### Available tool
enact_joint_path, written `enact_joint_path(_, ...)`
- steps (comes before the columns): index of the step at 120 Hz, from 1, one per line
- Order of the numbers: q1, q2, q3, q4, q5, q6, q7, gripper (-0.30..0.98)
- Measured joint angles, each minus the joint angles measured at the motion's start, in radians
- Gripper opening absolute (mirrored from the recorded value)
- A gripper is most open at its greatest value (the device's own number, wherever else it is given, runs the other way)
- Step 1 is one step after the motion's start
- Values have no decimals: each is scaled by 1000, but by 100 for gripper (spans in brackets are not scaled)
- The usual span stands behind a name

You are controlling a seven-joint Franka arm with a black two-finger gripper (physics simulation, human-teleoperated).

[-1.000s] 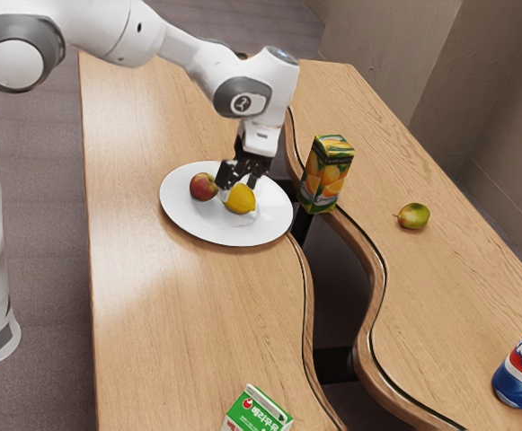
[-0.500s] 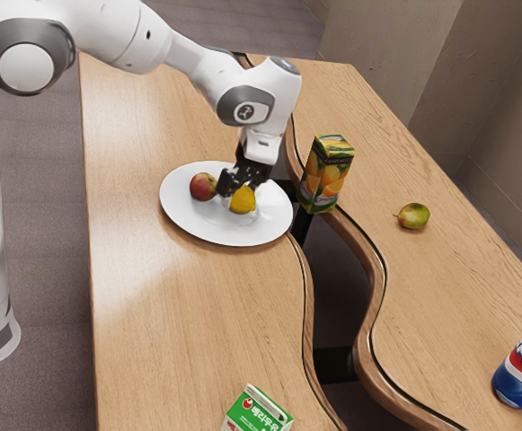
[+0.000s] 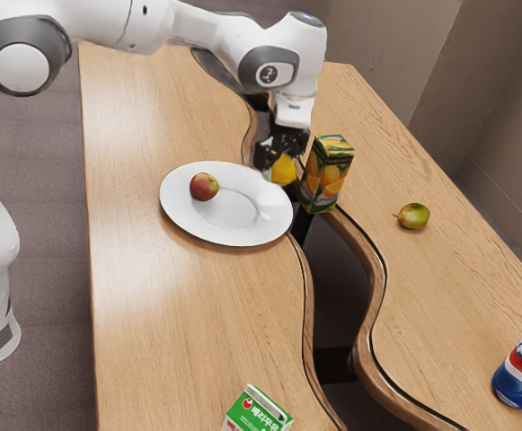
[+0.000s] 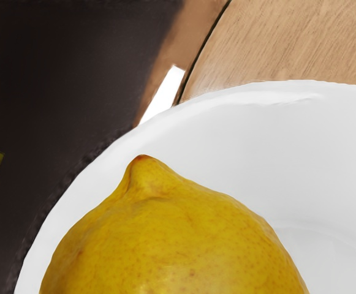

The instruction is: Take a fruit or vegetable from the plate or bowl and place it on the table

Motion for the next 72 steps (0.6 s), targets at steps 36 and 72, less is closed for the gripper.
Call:
enact_joint_path(36,-491,29,-103,50,-15,-21,-42,33)
enact_joint_path(72,-391,31,-139,66,1,-27,-61,63)
